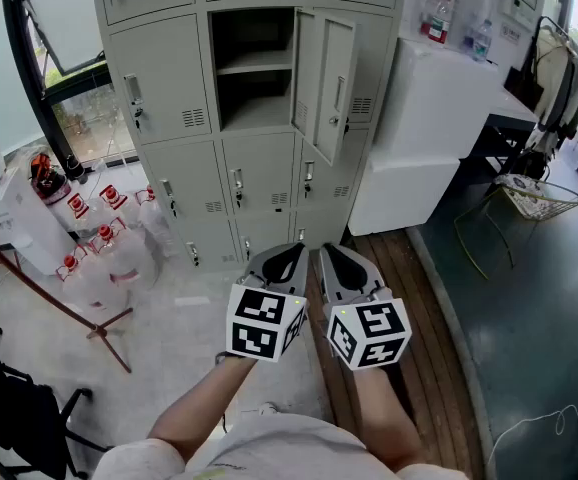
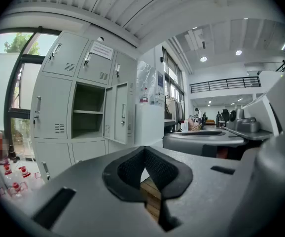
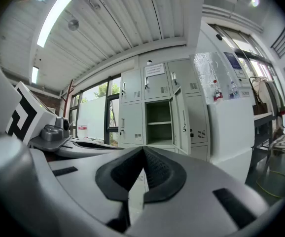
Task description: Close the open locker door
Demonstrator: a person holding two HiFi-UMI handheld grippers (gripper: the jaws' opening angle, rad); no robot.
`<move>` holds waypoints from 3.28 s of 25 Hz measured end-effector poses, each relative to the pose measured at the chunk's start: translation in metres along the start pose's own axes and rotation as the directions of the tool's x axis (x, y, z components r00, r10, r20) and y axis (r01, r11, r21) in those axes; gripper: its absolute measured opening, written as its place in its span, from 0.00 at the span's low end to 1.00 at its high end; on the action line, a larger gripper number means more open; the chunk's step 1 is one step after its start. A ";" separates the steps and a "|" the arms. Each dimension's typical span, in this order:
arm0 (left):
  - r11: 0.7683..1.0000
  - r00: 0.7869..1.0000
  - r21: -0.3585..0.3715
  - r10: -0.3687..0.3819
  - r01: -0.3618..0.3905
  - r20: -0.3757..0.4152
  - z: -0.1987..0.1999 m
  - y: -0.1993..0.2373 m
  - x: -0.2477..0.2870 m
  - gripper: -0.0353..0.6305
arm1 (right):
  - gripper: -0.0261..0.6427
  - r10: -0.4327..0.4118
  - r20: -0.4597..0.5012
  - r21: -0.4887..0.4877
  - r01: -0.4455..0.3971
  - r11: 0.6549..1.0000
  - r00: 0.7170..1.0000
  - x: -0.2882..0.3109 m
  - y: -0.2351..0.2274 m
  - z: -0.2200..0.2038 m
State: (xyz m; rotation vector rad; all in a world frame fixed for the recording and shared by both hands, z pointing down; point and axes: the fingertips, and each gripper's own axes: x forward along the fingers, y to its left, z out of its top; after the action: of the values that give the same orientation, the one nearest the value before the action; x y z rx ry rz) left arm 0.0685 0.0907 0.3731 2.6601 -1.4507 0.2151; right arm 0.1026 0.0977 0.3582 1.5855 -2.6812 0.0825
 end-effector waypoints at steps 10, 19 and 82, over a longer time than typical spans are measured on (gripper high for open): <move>1.000 1.000 -0.013 -0.021 0.021 0.001 -0.001 0.014 -0.001 0.06 | 0.04 -0.027 0.005 0.019 0.027 0.999 1.000 0.008 0.005 -0.001; 0.999 1.000 -0.018 -0.028 0.028 0.002 -0.002 0.031 -0.005 0.06 | 0.04 -0.029 0.010 0.024 0.029 0.999 1.000 0.021 0.017 -0.001; 0.997 0.996 0.013 0.074 -0.074 -0.046 0.048 0.125 0.286 0.06 | 0.05 0.122 0.148 0.016 -0.126 0.992 0.981 0.236 -0.226 0.059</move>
State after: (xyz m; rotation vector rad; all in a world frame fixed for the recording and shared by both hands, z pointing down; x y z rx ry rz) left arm 0.1196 -0.2213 0.3780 2.5946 -1.5395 0.2902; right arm 0.1877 -0.2209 0.3185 1.4846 -2.9011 0.0017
